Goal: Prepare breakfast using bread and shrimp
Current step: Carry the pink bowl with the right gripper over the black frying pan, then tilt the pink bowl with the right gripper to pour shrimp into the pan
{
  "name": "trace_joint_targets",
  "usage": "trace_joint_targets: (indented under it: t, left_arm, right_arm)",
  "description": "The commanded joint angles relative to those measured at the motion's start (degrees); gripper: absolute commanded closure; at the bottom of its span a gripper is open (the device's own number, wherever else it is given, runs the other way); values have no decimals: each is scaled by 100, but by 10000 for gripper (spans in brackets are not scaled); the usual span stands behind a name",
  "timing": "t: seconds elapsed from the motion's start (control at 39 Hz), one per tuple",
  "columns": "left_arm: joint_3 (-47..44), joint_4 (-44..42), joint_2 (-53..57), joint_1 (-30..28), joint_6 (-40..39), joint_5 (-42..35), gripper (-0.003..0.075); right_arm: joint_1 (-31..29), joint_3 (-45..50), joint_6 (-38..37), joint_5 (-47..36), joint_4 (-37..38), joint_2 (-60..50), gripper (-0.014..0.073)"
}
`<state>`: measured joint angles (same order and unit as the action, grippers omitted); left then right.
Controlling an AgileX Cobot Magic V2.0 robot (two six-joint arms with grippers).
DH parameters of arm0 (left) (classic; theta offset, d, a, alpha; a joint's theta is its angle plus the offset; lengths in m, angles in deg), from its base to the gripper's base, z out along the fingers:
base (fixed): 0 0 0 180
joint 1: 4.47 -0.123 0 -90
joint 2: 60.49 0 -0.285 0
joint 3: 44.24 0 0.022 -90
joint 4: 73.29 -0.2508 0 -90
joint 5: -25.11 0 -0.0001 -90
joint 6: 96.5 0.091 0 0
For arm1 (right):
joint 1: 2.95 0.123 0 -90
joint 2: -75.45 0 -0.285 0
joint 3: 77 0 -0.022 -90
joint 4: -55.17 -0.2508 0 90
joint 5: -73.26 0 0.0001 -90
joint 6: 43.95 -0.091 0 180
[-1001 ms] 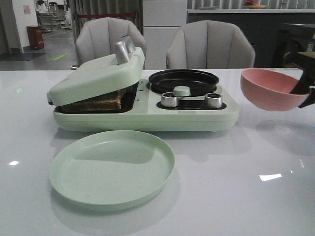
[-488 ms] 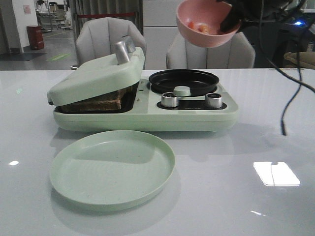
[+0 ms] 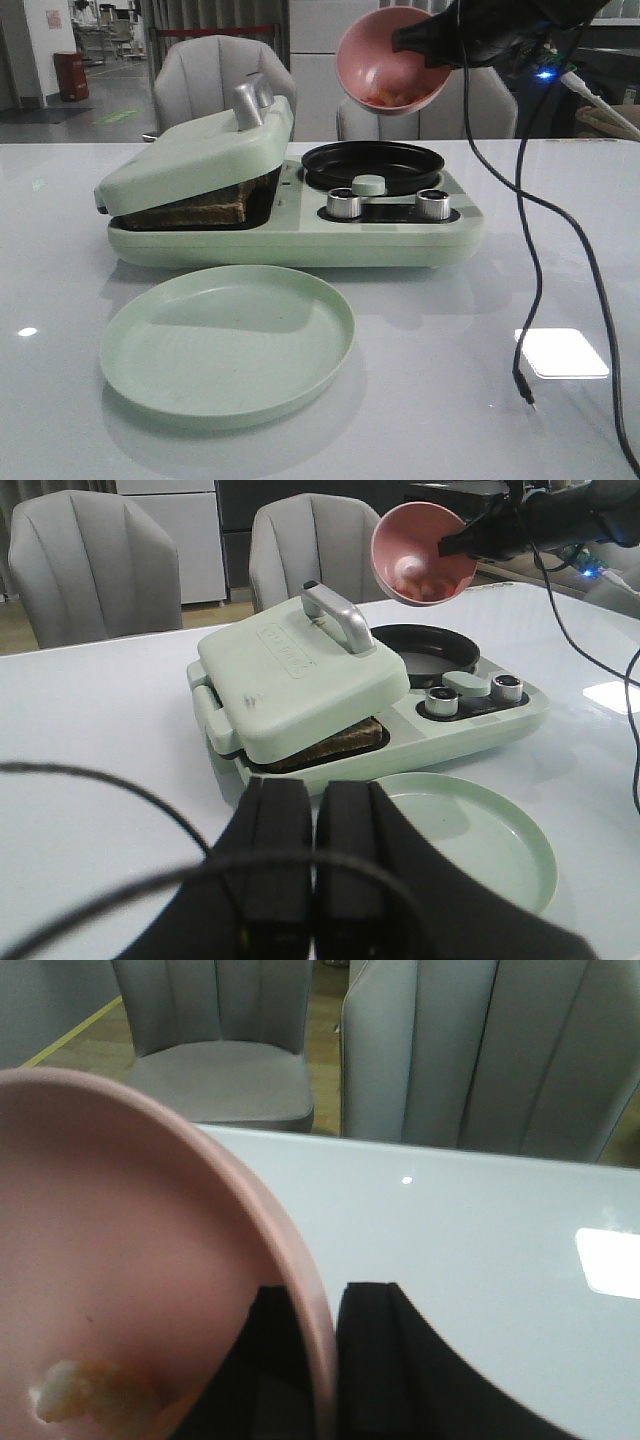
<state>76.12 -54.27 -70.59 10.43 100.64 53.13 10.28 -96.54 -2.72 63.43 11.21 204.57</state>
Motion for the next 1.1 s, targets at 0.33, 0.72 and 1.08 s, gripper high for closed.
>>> trace_joint_targets:
  t: [0.33, 0.72, 1.08]
  left_arm:
    - [139, 115, -68, -4, -59, -429, 609]
    - [139, 115, -68, -4, -59, -429, 609]
    - [139, 115, -68, -4, -59, -429, 609]
  right_arm:
    - [130, -80, -1250, -1870, 1867, -262, 454]
    - [130, 350, -2054, -3931, 3740, 85, 454]
    - [130, 350, -1497, -5768, 4767, 843, 454]
